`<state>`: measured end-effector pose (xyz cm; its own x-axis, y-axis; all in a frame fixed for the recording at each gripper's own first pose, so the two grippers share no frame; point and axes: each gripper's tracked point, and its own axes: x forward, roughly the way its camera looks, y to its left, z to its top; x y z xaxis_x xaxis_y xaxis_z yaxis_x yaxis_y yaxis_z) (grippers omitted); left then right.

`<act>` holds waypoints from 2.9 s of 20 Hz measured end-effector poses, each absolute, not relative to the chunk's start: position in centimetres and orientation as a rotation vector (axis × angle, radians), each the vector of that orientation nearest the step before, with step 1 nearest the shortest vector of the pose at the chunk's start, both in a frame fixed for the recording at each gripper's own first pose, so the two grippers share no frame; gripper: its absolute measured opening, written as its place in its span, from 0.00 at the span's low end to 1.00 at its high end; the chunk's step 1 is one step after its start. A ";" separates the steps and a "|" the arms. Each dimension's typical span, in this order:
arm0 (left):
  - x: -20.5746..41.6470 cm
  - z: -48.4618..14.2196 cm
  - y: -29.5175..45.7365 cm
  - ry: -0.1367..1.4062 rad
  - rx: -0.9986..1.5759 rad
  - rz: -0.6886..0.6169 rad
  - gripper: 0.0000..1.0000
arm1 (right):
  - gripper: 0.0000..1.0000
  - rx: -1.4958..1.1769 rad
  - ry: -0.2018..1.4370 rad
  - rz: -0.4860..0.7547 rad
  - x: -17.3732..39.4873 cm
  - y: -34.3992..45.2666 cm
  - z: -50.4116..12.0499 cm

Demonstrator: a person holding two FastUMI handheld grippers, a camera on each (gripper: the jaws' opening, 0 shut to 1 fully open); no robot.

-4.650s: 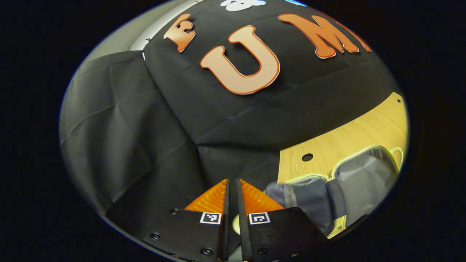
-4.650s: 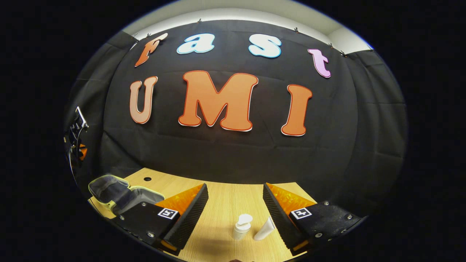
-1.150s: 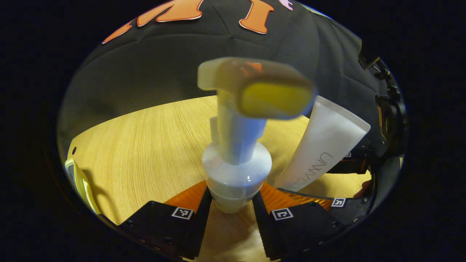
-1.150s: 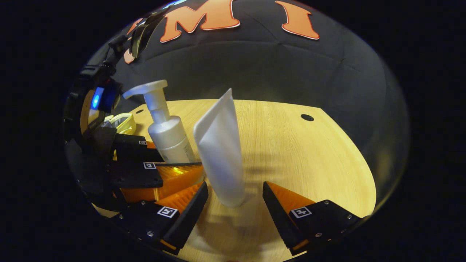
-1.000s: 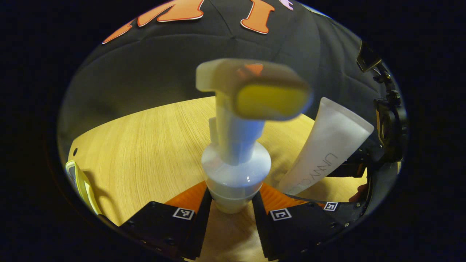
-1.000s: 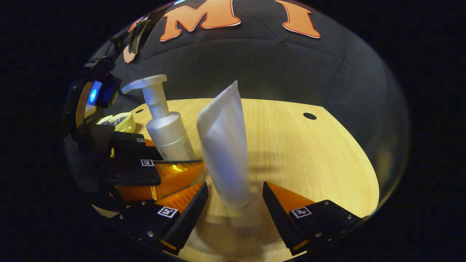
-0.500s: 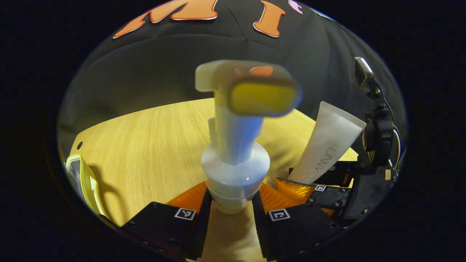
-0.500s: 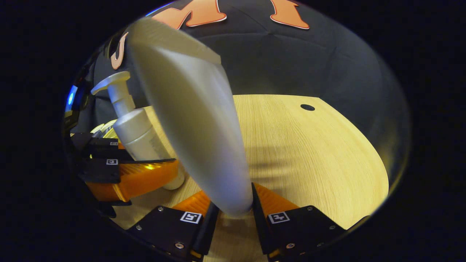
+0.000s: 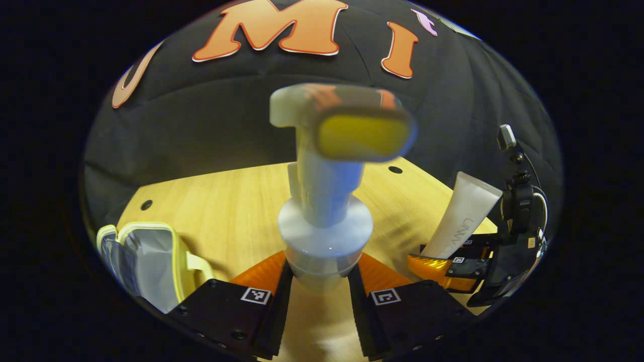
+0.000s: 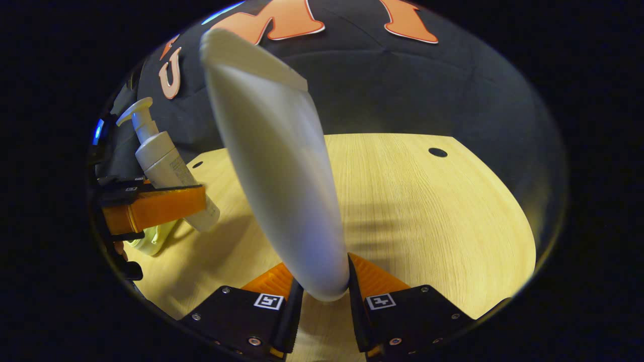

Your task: First open the suitcase, pack the skin care products into it, and then close the suitcase.

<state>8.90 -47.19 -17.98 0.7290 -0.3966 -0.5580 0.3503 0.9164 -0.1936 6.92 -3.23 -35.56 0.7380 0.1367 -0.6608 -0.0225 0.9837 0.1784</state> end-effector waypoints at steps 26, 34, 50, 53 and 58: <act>1.7 -9.4 -18.2 0.570 -0.072 -0.085 0.57 | 0.45 0.000 0.501 0.424 5.2 19.4 -16.7; 2.7 -14.0 -14.2 0.712 -0.083 -0.188 0.58 | 0.46 0.023 0.580 0.417 6.6 26.9 -18.2; 2.8 -23.8 -15.0 1.181 -0.135 -0.371 0.58 | 0.45 0.078 0.713 0.379 9.3 30.4 -22.7; 2.6 -25.3 -15.3 1.268 -0.134 -0.383 0.58 | 0.45 0.082 0.747 0.371 9.6 30.6 -23.9; 2.3 -27.4 -15.8 1.420 -0.096 -0.431 0.58 | 0.45 0.103 0.812 0.377 9.5 31.5 -26.0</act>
